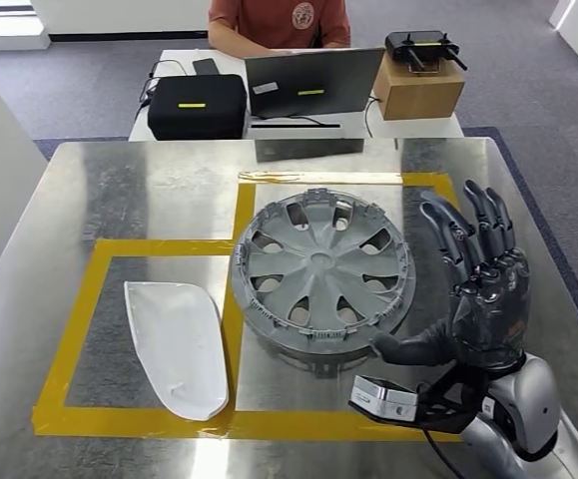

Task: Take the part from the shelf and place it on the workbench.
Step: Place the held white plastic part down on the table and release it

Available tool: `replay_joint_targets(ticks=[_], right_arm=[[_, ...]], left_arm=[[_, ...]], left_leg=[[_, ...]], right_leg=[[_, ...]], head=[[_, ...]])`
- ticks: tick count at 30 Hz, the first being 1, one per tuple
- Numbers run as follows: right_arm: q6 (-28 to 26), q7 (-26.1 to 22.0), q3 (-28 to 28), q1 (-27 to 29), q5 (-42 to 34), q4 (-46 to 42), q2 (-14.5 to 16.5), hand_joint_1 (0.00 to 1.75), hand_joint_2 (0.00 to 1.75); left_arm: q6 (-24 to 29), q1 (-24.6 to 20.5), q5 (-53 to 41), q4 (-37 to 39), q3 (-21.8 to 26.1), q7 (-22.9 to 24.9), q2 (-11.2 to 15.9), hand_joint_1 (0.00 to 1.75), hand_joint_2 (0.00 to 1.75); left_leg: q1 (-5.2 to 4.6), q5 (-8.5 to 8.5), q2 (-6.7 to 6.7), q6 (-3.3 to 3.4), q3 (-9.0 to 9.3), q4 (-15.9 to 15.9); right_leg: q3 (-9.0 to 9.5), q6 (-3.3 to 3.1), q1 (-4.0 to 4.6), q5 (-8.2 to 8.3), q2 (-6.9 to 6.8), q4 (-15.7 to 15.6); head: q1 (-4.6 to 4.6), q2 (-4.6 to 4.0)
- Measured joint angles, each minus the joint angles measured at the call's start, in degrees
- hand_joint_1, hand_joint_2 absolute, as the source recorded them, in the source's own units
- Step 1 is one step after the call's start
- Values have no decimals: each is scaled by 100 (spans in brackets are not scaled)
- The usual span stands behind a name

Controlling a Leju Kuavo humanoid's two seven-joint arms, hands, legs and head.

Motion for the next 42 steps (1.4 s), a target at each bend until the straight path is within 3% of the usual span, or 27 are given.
replay_joint_targets(ticks=[1, 3, 4, 5, 6, 9, 11, 14, 16, 18, 20, 21, 22, 25, 26, 29, 30, 31, 34, 35, 36, 37, 39, 41, 42], right_arm=[[9, 1, -2, -10, -3, -30, 2, 0, 0], [15, 3, -5, -11, -9, -52, 5, 0, 0], [17, 4, -4, 2, -11, -55, 7, 0, 0], [17, 4, -5, 20, -11, -56, 7, 0, 0], [15, 4, -7, 36, -12, -56, 7, 0, 0], [8, -1, -9, 61, -18, -56, 7, 0, 0], [9, -8, -3, 62, -42, -56, 7, 0, 0], [21, -9, 2, 58, -82, -55, 7, 0, 0], [39, -10, 5, 49, -104, -56, 7, 0, 0], [57, -16, 10, 45, -127, -55, 7, 0, 0], [85, -21, 18, 38, -147, -54, 7, 0, 0], [103, -19, 22, 33, -155, -54, 7, 0, 0], [119, -14, 25, 27, -162, -54, 7, 0, 0], [126, -5, 23, -3, -181, -56, 8, 0, 0], [123, -6, 22, -14, -186, -56, 8, 0, 0], [120, -9, 22, -25, -197, -56, 9, 0, 0], [120, -11, 22, -25, -200, -56, 9, 0, 0], [122, -12, 21, -30, -204, -56, 9, 0, 0], [134, -10, 21, -48, -217, -56, 9, 0, 0], [142, -8, 24, -49, -219, -55, 9, 0, 0], [148, -4, 26, -47, -220, -55, 9, 0, 0], [151, -1, 27, -44, -220, -54, 9, 0, 0], [146, 3, 27, -39, -223, -51, 9, 0, 0], [138, -2, 21, -43, -235, -49, 9, 0, 0], [137, -5, 19, -46, -243, -49, 9, 0, 0]], left_arm=[[-1, -6, 1, 0, 0, 1, -11, 0, 0], [-2, -9, 2, 0, 0, 2, -27, 0, 0], [-2, -5, 2, 0, 1, 5, -30, 0, 0], [-1, -1, 2, 0, 1, 10, -32, 0, 0], [-1, 3, 2, 0, 2, 15, -33, 0, 0], [1, 6, 0, -1, 2, 28, -37, 0, 0], [5, 10, -6, -3, 2, 34, -28, 0, 0], [7, 13, -19, -3, 2, 48, -30, 0, 0], [12, 11, -28, -3, 2, 58, -32, 0, 0], [19, 11, -31, -4, 2, 70, -31, 0, 0], [20, 14, -31, -4, 2, 78, -29, 0, 0], [20, 13, -32, -4, 2, 81, -30, 0, 0], [20, 10, -32, -4, 2, 82, -30, 0, 0], [21, -16, -33, -4, 2, 87, -25, 0, 0], [21, -23, -33, -4, 2, 90, -23, 0, 0], [22, -7, -31, -4, 3, 110, -28, 0, 0], [21, -4, -31, -3, 4, 122, -30, 0, 0], [21, -6, -31, -3, 5, 133, -31, 0, 0], [19, -19, -31, -2, 7, 142, -32, 0, 0], [18, -18, -31, -2, 8, 143, -33, 0, 0], [18, -18, -31, -2, 8, 145, -36, 0, 0], [18, -17, -31, -2, 10, 147, -38, 0, 0], [18, -16, -31, -2, 16, 153, -45, 0, 0], [19, -15, -31, -2, 25, 157, -51, 0, 0], [19, -15, -31, -2, 31, 158, -54, 0, 0]], left_leg=[[23, 46, 8, 15, 40, -86], [41, 76, 15, 24, 48, -125], [44, 81, 16, 19, 40, -116], [46, 82, 16, 12, 33, -103], [54, 78, 15, -2, 26, -81], [74, 7, 7, -107, -28, 72], [54, -24, 4, -193, -99, 183], [65, -40, 5, -272, -152, 236], [81, -313, -15, -311, -258, 515], [85, -782, -31, -325, -494, 1201], [82, -1053, -36, -309, -635, 1756], [78, -1037, -40, -285, -569, 1757], [70, -925, -45, -251, -391, 1524], [14, -584, -78, -131, 316, 384], [-9, -546, -87, -109, 415, 188], [-45, -408, -83, -44, 365, 95], [-40, -329, -71, -10, 317, 62], [-31, -237, -58, 24, 248, 27], [-49, -20, -30, 87, -12, 3], [-62, 38, -25, 94, -97, 9], [-73, 98, -20, 96, -183, 19], [-82, 155, -17, 94, -271, 32], [-92, 257, -16, 71, -411, 66], [-109, 344, -14, 31, -492, 103], [-112, 394, -11, 6, -518, 114]], right_leg=[[-91, 10, 3, -134, 10, 197], [-415, 29, -11, -484, 24, 884], [-560, 50, -18, -588, 24, 1188], [-620, 75, -26, -590, 22, 1315], [-582, 99, -35, -494, 18, 1243], [-98, 133, -59, -64, -8, 328], [39, 58, -47, -11, -4, 51], [-23, -86, -31, 28, 25, 92], [-66, -171, -32, 76, 19, 87], [-140, -237, -12, 131, 14, 86], [-237, -270, 22, 200, 19, 88], [-288, -273, 38, 242, 25, 88], [-333, -268, 51, 283, 33, 88], [-423, -207, 78, 409, 45, 87], [-436, -173, 76, 452, 40, 80], [-466, -59, 37, 591, 35, 11], [-508, -31, 34, 539, 45, 32], [-593, -8, 38, 359, 55, 162], [-862, 21, 48, -492, 60, 1117], [-873, 22, 49, -604, 59, 1408], [-811, 18, 50, -586, 58, 1558], [-652, 8, 55, -467, 56, 1524], [-60, -34, 78, -233, 38, 922], [575, -77, 110, -289, 7, 95], [733, -93, 124, -364, 1, -166]], head=[[8, 0], [19, 0], [19, 0], [16, 0], [16, 0], [24, 0], [21, 0], [4, 0], [-11, 0], [-28, 0], [-32, 0], [-32, 0], [-31, 0], [-26, 0], [-25, 0], [-27, 0], [-22, 0], [-11, 0], [22, 0], [21, 0], [19, 0], [19, 0], [19, 0], [15, 0], [14, 0]])
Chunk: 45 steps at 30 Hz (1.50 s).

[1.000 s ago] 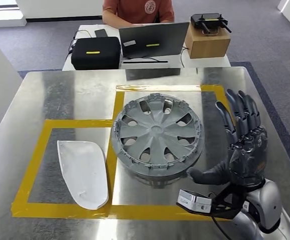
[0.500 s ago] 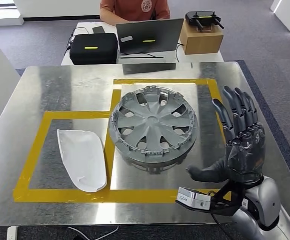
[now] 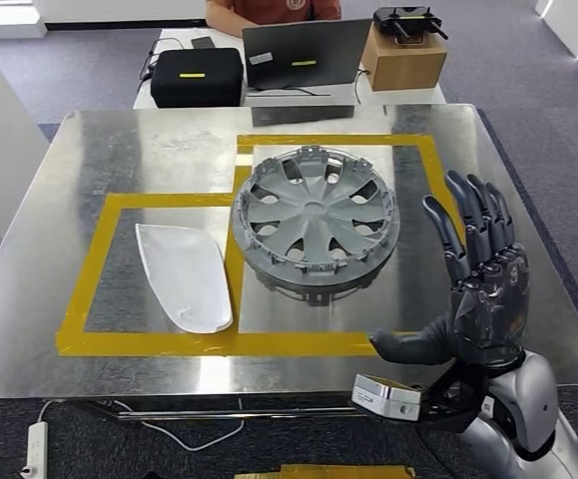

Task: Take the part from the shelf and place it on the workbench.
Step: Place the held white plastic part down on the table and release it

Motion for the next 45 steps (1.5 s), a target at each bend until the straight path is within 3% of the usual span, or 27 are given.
replay_joint_targets(ticks=[3, 4, 7, 8, 9, 11, 12, 14, 16, 18, 20, 22, 23, 24, 26, 28, 30, 31, 33, 34, 36, 38, 39, 40, 41, 43, 45], right_arm=[[28, -1, -2, 3, -21, 3, 0, 0, 0], [42, 1, -2, 9, -28, 4, 0, 0, 0], [44, 0, -5, 41, -42, 9, 0, 0, 0], [39, -4, -5, 55, -42, 13, 0, 0, 0], [35, -8, -4, 72, -42, 17, 0, 0, 0], [33, -16, -6, 103, -42, 23, 0, 0, 0], [35, -17, -8, 111, -42, 24, 0, 0, 0], [45, -17, -15, 110, -45, 24, 0, 0, 0], [63, -17, -20, 111, -72, 26, 0, 0, 0], [87, -18, -22, 122, -124, 33, 0, 0, 0], [116, -19, -35, 134, -177, 45, 0, 0, 0], [146, -17, -55, 147, -206, 61, 0, 0, 0], [155, -14, -66, 166, -210, 71, 0, 0, 0], [160, -12, -77, 196, -214, 83, 0, 0, 0], [155, -3, -122, 268, -237, 113, 0, 0, 0], [144, 13, -191, 314, -267, 143, 0, 0, 0], [126, 24, -268, 345, -285, 162, 0, 0, 0], [114, 24, -305, 373, -291, 171, 0, 0, 0], [99, 26, -375, 453, -295, 196, 1, 0, 0], [96, 31, -411, 493, -295, 213, 3, 0, 0], [90, 47, -478, 554, -292, 239, 11, 0, 0], [83, 56, -542, 626, -287, 261, 15, 0, 0], [81, 57, -566, 661, -284, 273, 15, 0, 0], [80, 58, -585, 691, -282, 286, 15, 0, 0], [78, 58, -597, 713, -281, 297, 15, 0, 0], [75, 63, -620, 737, -269, 308, 17, 0, 0], [73, 103, -674, 757, -236, 314, 28, 0, 0]], left_arm=[[0, 2, 0, 0, 12, 4, 7, 0, 0], [1, 9, -1, 0, 14, 7, 11, 0, 0], [2, 31, -1, 0, 17, 18, 12, 0, 0], [4, 30, -1, 0, 17, 20, 10, 0, 0], [8, 26, -2, 0, 17, 22, 10, 0, 0], [18, 19, -8, 0, 19, 31, 16, 0, 0], [20, 18, -12, 0, 19, 37, 20, 0, 0], [22, 9, -16, 0, 20, 61, 24, 0, 0], [26, 1, -16, 0, 22, 90, 23, 0, 0], [27, 7, -16, 0, 28, 108, 20, 0, 0], [29, 6, -15, 0, 37, 124, 21, 0, 0], [34, -2, -14, 0, 43, 146, 26, 0, 0], [37, -2, -14, 0, 46, 163, 27, 0, 0], [39, 0, -14, 0, 50, 181, 26, 0, 0], [47, 5, -14, 0, 54, 210, 21, 0, 0], [61, 7, -14, 0, 55, 229, 15, 0, 0], [76, 3, -15, 0, 55, 245, 11, 0, 0], [82, 2, -17, 0, 56, 252, 10, 0, 0], [96, 11, -22, -1, 57, 262, 17, 0, 0], [102, 19, -27, -1, 57, 267, 23, 0, 0], [112, 35, -33, -2, 58, 272, 29, 0, 0], [116, 40, -37, -2, 59, 274, 24, 0, 0], [117, 38, -38, -2, 59, 274, 23, 0, 0], [119, 36, -38, -2, 59, 274, 24, 0, 0], [120, 36, -38, -2, 59, 274, 25, 0, 0], [122, 32, -39, -2, 59, 273, 29, 0, 0], [122, 24, -32, -2, 59, 264, 33, 0, 0]], left_leg=[[10, 43, -11, -98, -67, 40], [20, -113, -26, -137, -104, 150], [75, -946, -51, -239, -287, 1023], [94, -1102, -51, -260, -320, 1350], [110, -1121, -51, -274, -298, 1556], [137, -862, -53, -283, -2, 1410], [147, -729, -60, -276, 258, 1069], [144, -703, -91, -235, 742, 312], [118, -787, -115, -177, 887, -6], [108, -715, -98, -82, 799, -35], [113, -591, -69, 38, 666, -63], [96, -460, -52, 106, 502, -67], [79, -392, -48, 121, 413, -66], [60, -322, -44, 128, 323, -63], [29, -190, -42, 127, 152, -56], [7, -71, -42, 106, 27, -45], [-11, 42, -38, 66, -45, -25], [-11, 100, -35, 38, -68, -22], [1, 181, -36, -26, -107, -28], [10, 99, -44, -70, -136, 14], [40, -371, -62, -157, -242, 386], [81, -934, -66, -229, -383, 1127], [98, -1048, -66, -253, -414, 1450], [113, -1040, -66, -269, -382, 1638], [123, -922, -66, -275, -255, 1606], [132, -678, -75, -246, 239, 959], [118, -660, -98, -185, 666, 260]], right_leg=[[-47, -83, -10, 17, -2, -150], [-89, -130, -22, 69, -10, -154], [-243, -205, -33, 237, -25, -152], [-310, -202, -32, 300, -23, -139], [-384, -194, -32, 360, -21, -119], [-574, -168, -37, 466, -13, -53], [-654, -148, -39, 502, -10, -15], [-777, -91, -33, 572, -4, 51], [-846, -21, -30, 659, -5, 70], [-901, 52, -45, 709, 1, 74], [-1036, 97, -57, 412, 10, 299], [-1231, 108, -61, -173, 15, 939], [-1294, 109, -61, -380, 16, 1301], [-1302, 106, -59, -448, 16, 1563], [-1071, 78, -48, -211, 16, 1568], [-498, 18, -14, 52, 11, 892], [72, -35, 20, -10, 4, 61], [207, -55, 38, -78, 3, -184], [176, -97, 39, -59, -1, -296], [126, -133, 29, -1, -6, -291], [13, -199, 1, 123, -24, -295], [-107, -226, 2, 238, -33, -274], [-184, -222, 2, 293, -34, -247], [-271, -215, 1, 343, -34, -207], [-372, -203, -2, 381, -32, -158], [-536, -170, -8, 427, -28, -55], [-649, -115, 1, 472, -30, 21]], head=[[-3, 0], [-14, 0], [-46, 0], [-48, 0], [-47, 0], [-49, 0], [-50, 0], [-46, 0], [-41, 0], [-44, 0], [-36, 0], [-21, 0], [-18, 0], [-20, 0], [-21, 0], [-20, 0], [-25, 0], [-26, 0], [-21, 0], [-27, 0], [-50, 0], [-67, 0], [-67, 0], [-68, 0], [-69, 0], [-70, 0], [-64, 0]])
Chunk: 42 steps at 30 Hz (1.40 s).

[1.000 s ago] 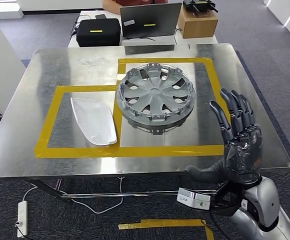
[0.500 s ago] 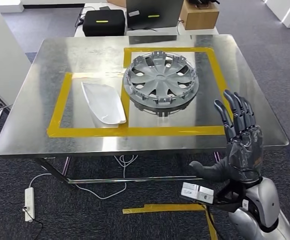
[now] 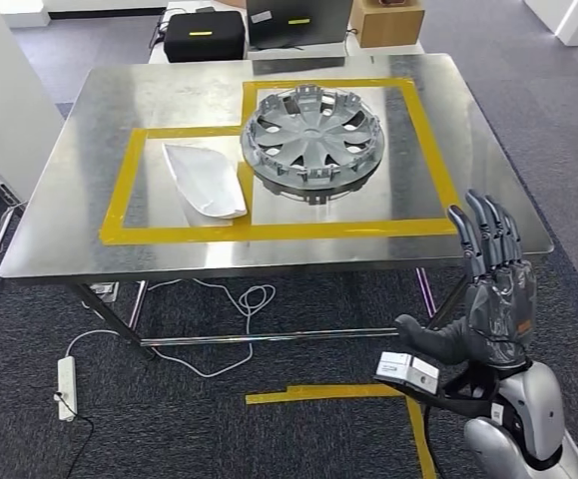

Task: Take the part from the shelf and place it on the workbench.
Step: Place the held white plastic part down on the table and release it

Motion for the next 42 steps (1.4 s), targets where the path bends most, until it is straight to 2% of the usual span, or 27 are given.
replay_joint_targets(ticks=[1, 4, 6, 8, 9, 10, 11, 12, 14, 16, 17, 19, 20, 23, 25, 26, 27, 28, 30, 32, 33, 35, 36, 37, 40, 41, 42], right_arm=[[1, 36, -38, 25, 22, 6, 11, 0, 0], [32, 153, -221, 244, 31, 106, 48, 0, 0], [194, 198, -433, 438, -120, 334, 79, 0, 0], [483, 173, -683, 623, -421, 730, 139, 0, 0], [594, 145, -790, 709, -545, 949, 172, 0, 0], [703, 122, -896, 787, -647, 1189, 205, 0, 0], [796, 135, -983, 839, -702, 1421, 233, 0, 0], [900, 182, -1065, 871, -748, 1681, 264, 0, 0], [1074, 302, -1214, 892, -862, 2302, 348, 0, 0], [1057, 307, -1369, 906, -992, 3021, 469, 0, 0], [1007, 291, -1442, 914, -1057, 3367, 537, 0, 0], [922, 296, -1575, 918, -1191, 4005, 685, 0, 0], [887, 306, -1654, 912, -1273, 4347, 773, 0, 0], [752, 259, -1862, 892, -1454, 5138, 979, 0, 0], [608, 119, -2042, 881, -1604, 5639, 1116, 0, 0], [548, 17, -2166, 876, -1718, 5923, 1202, 0, 0], [497, -96, -2308, 871, -1844, 6214, 1294, 0, 0], [493, -175, -2421, 870, -1941, 6393, 1363, 0, 0], [517, -284, -2617, 871, -2102, 6647, 1491, 0, 0], [586, -386, -2796, 875, -2260, 6822, 1621, 0, 0], [628, -449, -2901, 878, -2324, 6898, 1679, 0, 0], [689, -576, -3131, 895, -2401, 7055, 1778, 0, 0], [714, -643, -3250, 907, -2428, 7143, 1824, 0, 0], [734, -707, -3359, 918, -2456, 7231, 1869, 0, 0], [785, -866, -3654, 922, -2533, 7501, 1985, 0, 0], [794, -894, -3730, 920, -2548, 7572, 2014, 0, 0], [798, -909, -3795, 919, -2558, 7628, 2031, 0, 0]], left_arm=[[1, -3, 7, 0, 1, -9, -1, 0, 0], [-13, 6, 40, -2, 14, -43, -13, 0, 0], [-49, 12, 69, -23, 43, -60, -25, 0, 0], [-98, 12, 86, -56, 77, -67, -34, 0, 0], [-118, 13, 90, -68, 89, -68, -39, 0, 0], [-135, 16, 91, -79, 103, -68, -45, 0, 0], [-145, 20, 95, -87, 116, -66, -49, 0, 0], [-152, 23, 104, -93, 129, -61, -52, 0, 0], [-159, 26, 127, -99, 162, -53, -56, 0, 0], [-166, 36, 154, -108, 201, -51, -56, 0, 0], [-170, 45, 167, -115, 223, -51, -56, 0, 0], [-174, 64, 196, -132, 269, -51, -54, 0, 0], [-169, 72, 211, -142, 296, -52, -53, 0, 0], [-155, 87, 250, -159, 360, -57, -57, 0, 0], [-144, 93, 275, -163, 404, -58, -72, 0, 0], [-135, 96, 295, -171, 437, -59, -84, 0, 0], [-125, 99, 317, -183, 473, -60, -96, 0, 0], [-119, 101, 339, -198, 502, -60, -105, 0, 0], [-109, 102, 372, -241, 550, -61, -116, 0, 0], [-110, 99, 419, -320, 604, -68, -149, 0, 0], [-122, 101, 448, -372, 640, -72, -184, 0, 0], [-168, 120, 488, -489, 726, -79, -266, 0, 0], [-200, 132, 499, -547, 768, -81, -307, 0, 0], [-228, 140, 504, -605, 805, -84, -341, 0, 0], [-290, 147, 514, -742, 898, -88, -441, 0, 0], [-299, 148, 515, -773, 922, -88, -466, 0, 0], [-305, 148, 515, -797, 943, -88, -487, 0, 0]], left_leg=[[-13, -37, -10, 33, 73, -159], [-18, 25, -1, 159, 41, -291], [-1, 118, 18, 270, -33, -355], [-19, 218, 25, 322, -162, -351], [-30, 268, 25, 326, -234, -346], [-40, 321, 25, 325, -312, -340], [-46, 371, 26, 319, -387, -332], [-49, 415, 27, 306, -453, -322], [-57, 495, 27, 265, -550, -300], [-71, 587, 24, 211, -609, -282], [-76, 641, 22, 183, -633, -280], [-70, 694, 15, 128, -672, -277], [-66, 599, 9, 93, -704, -215], [-47, 46, -1, 16, -841, 235], [-39, -351, 0, -4, -949, 884], [-38, -469, 0, -4, -960, 1182], [-41, -509, -1, 10, -913, 1387], [-49, -386, -2, 47, -750, 1285], [-97, -145, -11, 188, -199, 584], [-155, -132, -18, 310, 315, -206], [-181, -159, -19, 335, 432, -422], [-187, -82, -9, 334, 432, -551], [-177, -13, 7, 351, 395, -583], [-161, 58, 23, 377, 343, -613], [-147, 264, 51, 418, 92, -624], [-146, 336, 56, 410, -8, -610], [-142, 405, 61, 396, -114, -588]], right_leg=[[-39, 30, 2, 33, -4, 14], [-137, 128, -6, 65, -6, 34], [-281, 171, -13, -257, 20, 327], [-499, 198, -26, -764, 42, 1027], [-575, 210, -30, -909, 45, 1350], [-591, 218, -31, -945, 46, 1560], [-503, 222, -32, -838, 46, 1551], [-317, 222, -33, -654, 45, 1344], [250, 220, -35, -380, 41, 562], [652, 200, -26, -398, 47, -66], [716, 185, -14, -439, 54, -192], [652, 131, -17, -394, 52, -204], [609, 84, -25, -350, 43, -201], [494, -36, -41, -235, 16, -204], [370, -55, -27, -151, 6, -181], [284, -62, -15, -100, 2, -159], [181, -70, 3, -44, 0, -130], [90, -76, 22, 1, 5, -100], [-61, -82, 55, 89, 25, -56], [-149, -60, 75, 182, 39, -41], [-173, -34, 66, 233, 37, -46], [-211, 32, 46, 317, 40, -55], [-242, 64, 43, 266, 50, -27], [-298, 95, 43, 111, 59, 77], [-541, 181, 5, -741, 67, 997], [-577, 209, -14, -882, 66, 1343], [-552, 237, -30, -861, 65, 1560]], head=[[1, 0], [2, 0], [11, 0], [17, 0], [19, 0], [21, 0], [23, 0], [23, 0], [24, 0], [21, 0], [18, 0], [17, 0], [10, 0], [-18, 0], [-22, 0], [-23, 0], [-22, 0], [-22, 0], [-21, 0], [-17, 0], [-17, 0], [-27, 0], [-33, 0], [-29, 0], [-9, 0], [-7, 0], [-8, 0]])
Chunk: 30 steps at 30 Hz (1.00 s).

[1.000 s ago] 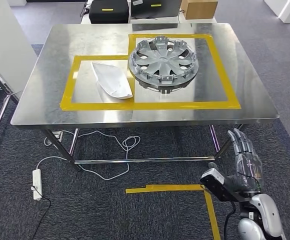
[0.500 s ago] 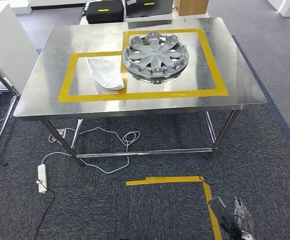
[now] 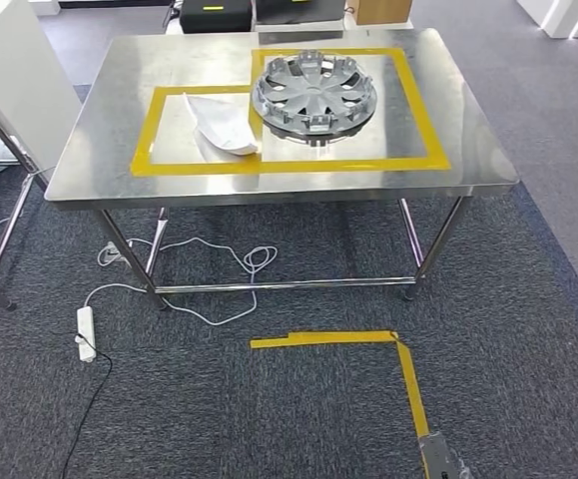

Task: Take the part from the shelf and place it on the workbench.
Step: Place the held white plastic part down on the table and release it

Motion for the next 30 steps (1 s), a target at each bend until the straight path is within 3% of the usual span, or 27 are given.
replay_joint_targets(ticks=[1, 3, 5, 6, 7, 9, 10, 12, 13, 14, 15, 16, 17, 19, 21, 22, 24, 25, 26, 29, 30], right_arm=[[3, -8, -54, -2, -9, 42, 11, 0, 0], [10, -21, -134, -21, -21, 103, 27, 0, 0], [15, -51, -189, -74, -24, 152, 52, 0, 0], [1, -79, -218, -106, -24, 193, 64, 0, 0], [-19, -109, -251, -132, -25, 247, 74, 0, 0], [-83, -189, -338, -166, -32, 412, 90, 0, 0], [-110, -227, -387, -177, -37, 493, 96, 0, 0], [-163, -304, -502, -202, -51, 624, 104, 0, 0], [-181, -337, -555, -212, -54, 672, 104, 0, 0], [-195, -370, -613, -226, -52, 723, 104, 0, 0], [-201, -399, -663, -242, -45, 773, 104, 0, 0], [-205, -425, -711, -257, -36, 820, 104, 0, 0], [-208, -447, -758, -271, -25, 858, 104, 0, 0], [-210, -477, -833, -286, 0, 905, 104, 0, 0], [-211, -498, -892, -295, 28, 933, 104, 0, 0], [-213, -505, -919, -302, 36, 946, 104, 0, 0], [-217, -515, -968, -309, 42, 978, 104, 0, 0], [-217, -515, -988, -305, 42, 992, 104, 0, 0], [-218, -515, -1003, -298, 42, 1004, 104, 0, 0], [-219, -516, -1025, -296, 44, 1034, 104, 0, 0], [-219, -516, -1032, -302, 44, 1041, 104, 0, 0]], left_arm=[[-3, 1, 0, -19, 18, 0, -22, 0, 0], [-8, 0, 1, -53, 45, 0, -53, 0, 0], [-10, 0, 8, -93, 60, -1, -75, 0, 0], [-14, 1, 14, -116, 69, -2, -86, 0, 0], [-21, 5, 22, -141, 84, -5, -100, 0, 0], [-50, 16, 32, -201, 135, -16, -125, 0, 0], [-69, 27, 34, -234, 163, -22, -139, 0, 0], [-108, 48, 34, -302, 215, -37, -176, 0, 0], [-128, 53, 32, -331, 234, -44, -193, 0, 0], [-149, 51, 27, -360, 255, -53, -212, 0, 0], [-168, 42, 20, -388, 277, -61, -226, 0, 0], [-183, 34, 8, -416, 298, -68, -243, 0, 0], [-195, 27, -4, -444, 317, -73, -258, 0, 0], [-210, 20, -19, -502, 343, -78, -283, 0, 0], [-221, 13, -22, -558, 370, -81, -304, 0, 0], [-225, 8, -23, -581, 386, -83, -315, 0, 0], [-229, 5, -24, -615, 425, -83, -334, 0, 0], [-229, 5, -24, -630, 440, -83, -341, 0, 0], [-230, 8, -24, -641, 452, -83, -347, 0, 0], [-233, 8, -25, -661, 470, -83, -377, 0, 0], [-233, 8, -25, -666, 475, -83, -386, 0, 0]], left_leg=[[10, 63, 6, -19, -118, 36], [34, 163, 13, -74, -350, 154], [39, 244, 20, -141, -530, 300], [37, 292, 24, -171, -577, 348], [40, 346, 27, -198, -609, 371], [58, 384, 11, -259, -652, 396], [69, 247, -4, -298, -691, 480], [97, -352, -27, -372, -800, 955], [110, -678, -30, -399, -842, 1321], [122, -888, -30, -417, -860, 1685], [131, -939, -30, -426, -833, 1952], [137, -848, -30, -427, -744, 2069], [139, -674, -31, -417, -581, 2002], [134, -443, -43, -366, -21, 1352], [112, -546, -59, -299, 522, 527], [96, -615, -65, -271, 652, 281], [87, -603, -52, -208, 624, 130], [91, -551, -38, -159, 568, 104], [99, -487, -23, -107, 499, 81], [76, -279, 5, -22, 238, 95], [62, -208, 13, -21, 145, 105]], right_leg=[[105, 26, -16, 151, -2, 49], [587, 74, -54, 491, -4, -415], [1239, 71, -66, 413, -2, -1308], [1433, 44, -60, 305, 2, -1622], [1509, 4, -41, 230, 6, -1782], [1401, -110, -34, 281, -13, -1768], [1338, -174, -37, 335, -28, -1758], [1184, -268, -44, 476, -51, -1754], [1099, -287, -39, 548, -54, -1750], [1018, -292, -34, 621, -59, -1741], [930, -291, -28, 692, -63, -1725], [833, -284, -25, 761, -67, -1699], [734, -276, -24, 825, -68, -1668], [546, -247, -18, 933, -60, -1600], [431, -191, -10, 1039, -53, -1556], [388, -152, -12, 1099, -53, -1551], [314, -70, -29, 1187, -45, -1548], [261, -41, -34, 1111, -36, -1502], [191, -23, -35, 919, -25, -1362], [-6, 0, -41, 63, -13, -425], [-6, 5, -40, -27, -13, -144]], head=[[1, 0], [0, 0], [3, 0], [8, 0], [10, 0], [18, 0], [11, 0], [-12, 0], [-22, 0], [-28, 0], [-29, 0], [-29, 0], [-31, 0], [-34, 0], [-28, 0], [-26, 0], [-26, 0], [-23, 0], [-17, 0], [-8, 0], [-9, 0]])
